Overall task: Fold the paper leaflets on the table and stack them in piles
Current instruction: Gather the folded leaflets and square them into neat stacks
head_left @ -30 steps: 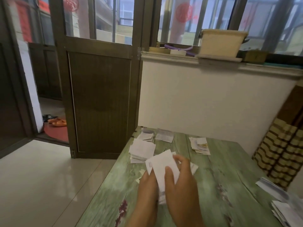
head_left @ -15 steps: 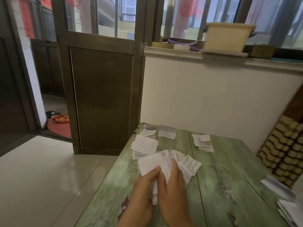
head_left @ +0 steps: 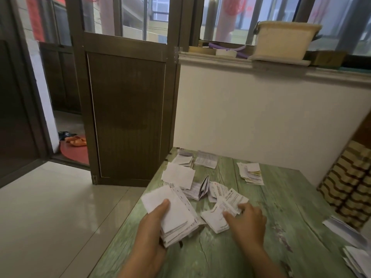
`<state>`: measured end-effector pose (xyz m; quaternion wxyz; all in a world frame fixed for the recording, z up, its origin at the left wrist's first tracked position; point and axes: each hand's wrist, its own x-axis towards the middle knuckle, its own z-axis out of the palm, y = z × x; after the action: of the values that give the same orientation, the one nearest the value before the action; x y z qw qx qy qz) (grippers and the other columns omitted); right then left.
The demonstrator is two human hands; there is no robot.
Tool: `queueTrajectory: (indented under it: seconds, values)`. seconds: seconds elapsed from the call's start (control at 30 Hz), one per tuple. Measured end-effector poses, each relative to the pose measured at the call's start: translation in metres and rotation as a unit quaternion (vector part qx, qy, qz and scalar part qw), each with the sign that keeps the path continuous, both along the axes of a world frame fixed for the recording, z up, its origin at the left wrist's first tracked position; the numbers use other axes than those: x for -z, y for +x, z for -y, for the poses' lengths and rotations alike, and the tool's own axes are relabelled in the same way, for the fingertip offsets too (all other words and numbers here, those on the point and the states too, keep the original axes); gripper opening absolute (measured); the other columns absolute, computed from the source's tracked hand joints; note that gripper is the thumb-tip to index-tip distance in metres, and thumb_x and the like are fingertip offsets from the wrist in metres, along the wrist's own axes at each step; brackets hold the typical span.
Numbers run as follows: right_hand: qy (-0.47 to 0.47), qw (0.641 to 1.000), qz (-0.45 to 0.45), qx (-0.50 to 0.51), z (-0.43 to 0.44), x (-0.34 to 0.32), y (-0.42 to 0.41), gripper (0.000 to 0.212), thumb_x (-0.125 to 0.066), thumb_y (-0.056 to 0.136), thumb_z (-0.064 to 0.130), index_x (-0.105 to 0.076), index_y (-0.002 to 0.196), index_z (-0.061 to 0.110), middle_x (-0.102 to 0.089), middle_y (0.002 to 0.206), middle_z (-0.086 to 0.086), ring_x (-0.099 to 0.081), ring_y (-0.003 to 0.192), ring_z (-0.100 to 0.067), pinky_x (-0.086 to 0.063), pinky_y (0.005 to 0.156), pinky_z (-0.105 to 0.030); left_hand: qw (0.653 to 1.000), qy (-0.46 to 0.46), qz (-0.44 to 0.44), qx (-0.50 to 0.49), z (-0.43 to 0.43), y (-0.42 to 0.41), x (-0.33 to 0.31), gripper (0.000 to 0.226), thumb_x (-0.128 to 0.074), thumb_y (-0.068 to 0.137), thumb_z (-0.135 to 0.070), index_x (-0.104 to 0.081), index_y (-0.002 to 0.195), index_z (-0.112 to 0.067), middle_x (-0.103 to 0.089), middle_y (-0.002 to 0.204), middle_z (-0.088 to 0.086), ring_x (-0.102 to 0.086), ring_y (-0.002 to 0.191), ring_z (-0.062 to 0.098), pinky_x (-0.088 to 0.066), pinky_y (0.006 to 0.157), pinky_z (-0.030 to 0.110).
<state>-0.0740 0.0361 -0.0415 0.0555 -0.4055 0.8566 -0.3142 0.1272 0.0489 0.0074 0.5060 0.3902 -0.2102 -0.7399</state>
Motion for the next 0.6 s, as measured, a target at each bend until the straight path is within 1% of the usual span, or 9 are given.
queueTrajectory:
  seconds: [0.07, 0.13, 0.2, 0.27, 0.33, 0.4, 0.5, 0.57, 0.6]
  values:
    - [-0.081, 0.997, -0.006, -0.007, 0.002, 0.003, -0.001, 0.010, -0.067, 0.083, 0.018, -0.061, 0.090, 0.015, -0.056, 0.105, -0.008, -0.050, 0.101, -0.026, -0.044, 0.080, -0.034, 1.000, -0.003, 0.000, 0.010, -0.001, -0.003, -0.002, 0.009, -0.055, 0.091, -0.012, -0.062, 0.093, -0.006, -0.072, 0.078, 0.019, -0.065, 0.076, 0.035, -0.055, 0.057, 0.037]
    - [-0.182, 0.982, 0.041, -0.022, -0.001, -0.002, 0.002, 0.013, -0.062, 0.085, 0.009, -0.054, 0.077, 0.013, -0.057, 0.087, -0.006, -0.054, 0.082, -0.025, -0.045, 0.066, -0.036, 1.000, -0.010, 0.011, 0.009, 0.001, -0.004, -0.001, 0.012, -0.057, 0.090, -0.014, -0.062, 0.098, -0.005, -0.070, 0.090, 0.022, -0.065, 0.084, 0.038, -0.053, 0.071, 0.042]
    - [-0.266, 0.955, 0.124, -0.043, -0.010, -0.023, 0.009, 0.009, -0.056, 0.091, 0.009, -0.050, 0.085, 0.010, -0.056, 0.078, -0.005, -0.053, 0.066, -0.017, -0.043, 0.053, -0.031, 0.999, -0.019, 0.030, 0.005, 0.004, -0.005, 0.003, 0.018, -0.059, 0.089, -0.015, -0.061, 0.103, -0.005, -0.069, 0.097, 0.023, -0.064, 0.089, 0.039, -0.052, 0.077, 0.043]
    - [-0.318, 0.930, 0.170, -0.073, -0.021, -0.047, 0.020, 0.005, -0.050, 0.094, 0.010, -0.046, 0.091, 0.010, -0.057, 0.081, -0.001, -0.057, 0.063, -0.011, -0.045, 0.046, -0.025, 0.999, -0.019, 0.037, -0.003, 0.005, -0.007, 0.008, 0.021, -0.059, 0.089, -0.016, -0.060, 0.107, -0.005, -0.069, 0.098, 0.022, -0.064, 0.090, 0.038, -0.052, 0.076, 0.042]
    - [-0.360, 0.900, 0.224, -0.097, -0.029, -0.065, 0.034, 0.005, -0.051, 0.094, 0.010, -0.046, 0.094, 0.012, -0.059, 0.086, 0.005, -0.065, 0.064, -0.008, -0.050, 0.045, -0.018, 0.999, -0.017, 0.037, -0.007, 0.004, -0.009, 0.011, 0.023, -0.059, 0.089, -0.016, -0.059, 0.109, -0.004, -0.068, 0.100, 0.023, -0.064, 0.091, 0.039, -0.053, 0.076, 0.042]
    - [-0.357, 0.895, 0.241, -0.117, -0.035, -0.071, 0.052, 0.011, -0.054, 0.092, 0.007, -0.048, 0.092, 0.016, -0.059, 0.085, 0.009, -0.064, 0.062, 0.003, -0.049, 0.046, -0.014, 0.999, -0.016, 0.050, -0.001, 0.002, -0.012, 0.010, 0.026, -0.057, 0.090, -0.017, -0.060, 0.111, -0.003, -0.068, 0.100, 0.024, -0.064, 0.090, 0.039, -0.053, 0.076, 0.042]
    - [-0.327, 0.909, 0.185, -0.178, -0.040, -0.057, 0.088, 0.029, -0.059, 0.087, 0.002, -0.048, 0.084, 0.028, -0.061, 0.087, 0.009, -0.065, 0.067, -0.003, -0.052, 0.054, -0.014, 0.997, -0.039, 0.061, 0.017, -0.006, -0.017, 0.011, 0.027, -0.049, 0.093, -0.011, -0.058, 0.114, 0.004, -0.068, 0.100, 0.024, -0.064, 0.080, 0.034, -0.052, 0.070, 0.037]
    - [-0.341, 0.917, 0.036, -0.206, -0.041, -0.045, 0.102, 0.034, -0.067, 0.077, -0.007, -0.053, 0.080, 0.024, -0.059, 0.088, 0.008, -0.062, 0.073, -0.008, -0.047, 0.065, -0.003, 0.996, -0.055, 0.064, 0.027, -0.011, -0.019, 0.010, 0.032, -0.039, 0.097, -0.007, -0.050, 0.120, 0.011, -0.063, 0.104, 0.028, -0.059, 0.069, 0.022, -0.047, 0.062, 0.030]
    - [-0.338, 0.914, -0.027, -0.223, -0.040, -0.040, 0.105, 0.035, -0.073, 0.067, -0.012, -0.058, 0.078, 0.018, -0.058, 0.088, 0.005, -0.059, 0.077, -0.008, -0.043, 0.068, 0.002, 0.996, -0.061, 0.056, 0.030, -0.013, -0.019, 0.009, 0.033, -0.036, 0.098, -0.008, -0.048, 0.122, 0.011, -0.064, 0.098, 0.027, -0.057, 0.063, 0.019, -0.047, 0.057, 0.028]
